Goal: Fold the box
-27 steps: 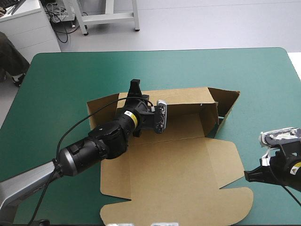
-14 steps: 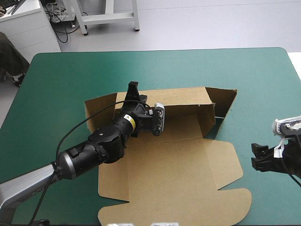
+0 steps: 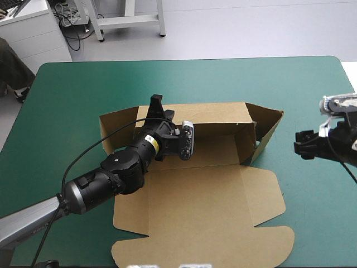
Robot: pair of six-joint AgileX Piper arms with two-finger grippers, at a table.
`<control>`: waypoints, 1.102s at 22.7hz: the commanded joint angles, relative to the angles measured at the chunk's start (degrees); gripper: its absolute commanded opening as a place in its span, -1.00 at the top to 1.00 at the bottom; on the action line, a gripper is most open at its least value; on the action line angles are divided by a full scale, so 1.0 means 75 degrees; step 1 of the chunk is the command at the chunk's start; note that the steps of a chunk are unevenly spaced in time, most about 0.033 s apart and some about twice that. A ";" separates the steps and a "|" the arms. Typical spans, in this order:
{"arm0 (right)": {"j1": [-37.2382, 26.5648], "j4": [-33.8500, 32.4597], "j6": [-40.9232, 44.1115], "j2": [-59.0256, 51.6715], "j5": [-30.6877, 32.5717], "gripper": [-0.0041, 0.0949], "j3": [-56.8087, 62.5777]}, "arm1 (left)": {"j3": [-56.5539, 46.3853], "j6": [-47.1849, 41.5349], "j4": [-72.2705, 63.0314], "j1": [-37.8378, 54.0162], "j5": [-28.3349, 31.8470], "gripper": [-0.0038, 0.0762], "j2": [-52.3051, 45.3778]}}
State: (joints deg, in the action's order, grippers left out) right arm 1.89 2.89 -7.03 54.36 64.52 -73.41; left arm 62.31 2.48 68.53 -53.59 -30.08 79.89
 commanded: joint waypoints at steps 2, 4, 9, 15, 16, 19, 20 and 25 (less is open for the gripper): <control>-0.0060 0.0171 -0.0055 0.0990 -0.0510 -0.77 -0.1040 | 0.0213 -0.0418 0.0405 -0.0044 0.0219 0.98 -0.0322; -0.0060 0.0450 -0.0198 0.1451 -0.0494 -0.77 -0.1465 | 0.0213 -0.0490 0.0405 -0.0044 0.0219 0.98 -0.0322; -0.0060 0.0822 -0.0380 0.2740 -0.0321 -0.77 -0.2757 | 0.0213 -0.0652 0.0582 -0.0030 0.0245 0.98 -0.0309; -0.0060 0.1109 -0.0380 0.4926 0.0296 -0.77 -0.4703 | 0.0213 -0.1038 0.1169 -0.0030 0.0244 0.98 0.0084; -0.0060 0.1092 -0.0380 0.5080 0.0337 -0.77 -0.4850 | 0.0213 -0.1187 0.1262 -0.0030 0.0258 0.98 0.0116; -0.0205 0.1015 -0.0367 0.5840 0.0510 -0.77 -0.5123 | 0.0213 -0.2135 0.1911 -0.0030 0.0258 0.98 0.0298; -0.0297 0.1089 -0.0332 0.6036 0.0495 -0.76 -0.5123 | 0.0213 -0.2251 0.2038 -0.0030 0.0228 0.98 0.0354; -0.0377 0.0976 -0.0332 0.6222 0.0724 -0.76 -0.4950 | 0.0213 -0.2330 0.2058 0.0016 0.0171 0.98 0.0386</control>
State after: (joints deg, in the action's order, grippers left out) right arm -0.50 9.81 -9.23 103.94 70.73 -109.79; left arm 62.24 -13.87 81.42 -53.59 -28.57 84.90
